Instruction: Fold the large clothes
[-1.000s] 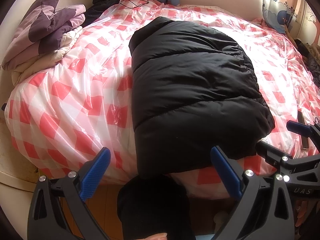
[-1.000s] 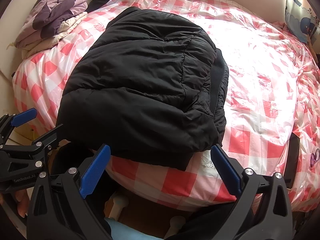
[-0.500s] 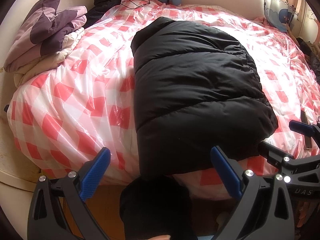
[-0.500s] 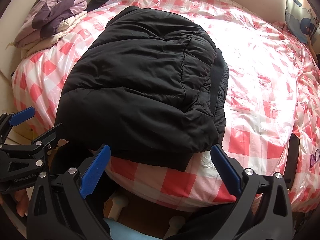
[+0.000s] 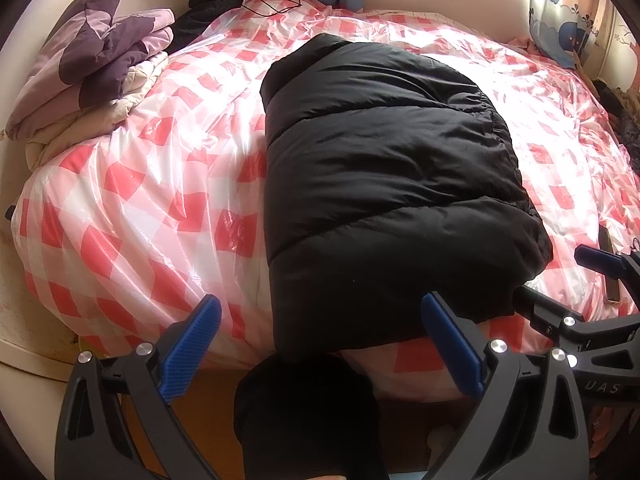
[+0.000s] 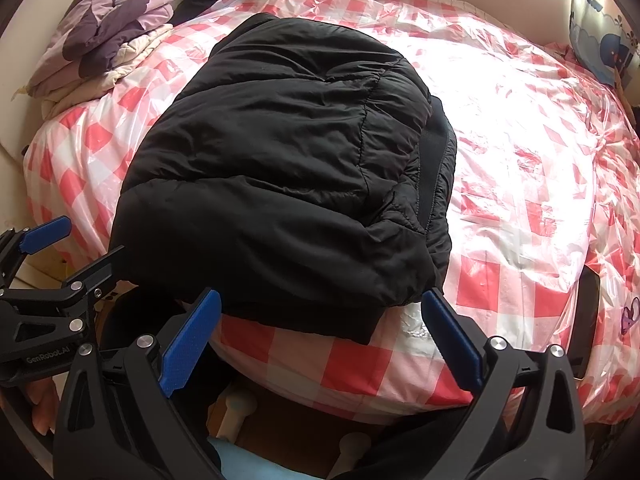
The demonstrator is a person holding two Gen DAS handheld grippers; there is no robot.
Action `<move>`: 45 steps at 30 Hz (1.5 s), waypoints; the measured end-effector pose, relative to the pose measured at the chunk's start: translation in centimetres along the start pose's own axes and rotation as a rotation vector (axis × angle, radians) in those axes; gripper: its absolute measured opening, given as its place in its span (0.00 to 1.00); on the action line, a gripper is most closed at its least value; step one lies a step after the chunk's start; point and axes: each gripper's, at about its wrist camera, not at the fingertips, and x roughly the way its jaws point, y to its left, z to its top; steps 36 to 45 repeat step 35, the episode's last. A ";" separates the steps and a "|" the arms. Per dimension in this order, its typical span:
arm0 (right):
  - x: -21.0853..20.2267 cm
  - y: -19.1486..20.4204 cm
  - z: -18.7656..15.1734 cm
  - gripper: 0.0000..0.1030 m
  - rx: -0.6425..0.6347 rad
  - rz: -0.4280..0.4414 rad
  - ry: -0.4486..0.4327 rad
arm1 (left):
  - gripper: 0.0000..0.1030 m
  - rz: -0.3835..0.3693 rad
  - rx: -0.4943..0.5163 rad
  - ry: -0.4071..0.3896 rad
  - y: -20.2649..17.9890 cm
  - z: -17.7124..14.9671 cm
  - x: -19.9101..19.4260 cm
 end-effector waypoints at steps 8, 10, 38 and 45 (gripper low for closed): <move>0.2 -0.2 0.0 0.94 0.003 0.003 0.001 | 0.93 -0.020 -0.023 0.009 0.3 0.1 0.3; 0.2 -0.2 0.0 0.94 0.003 0.003 0.001 | 0.93 -0.022 -0.025 0.011 0.3 0.2 0.4; -0.4 -0.1 -0.1 0.94 0.000 0.004 -0.013 | 0.93 -0.012 -0.058 -0.018 1.3 -0.2 -0.4; -0.4 -0.1 -0.1 0.94 0.000 0.004 -0.013 | 0.93 -0.012 -0.058 -0.018 1.3 -0.2 -0.4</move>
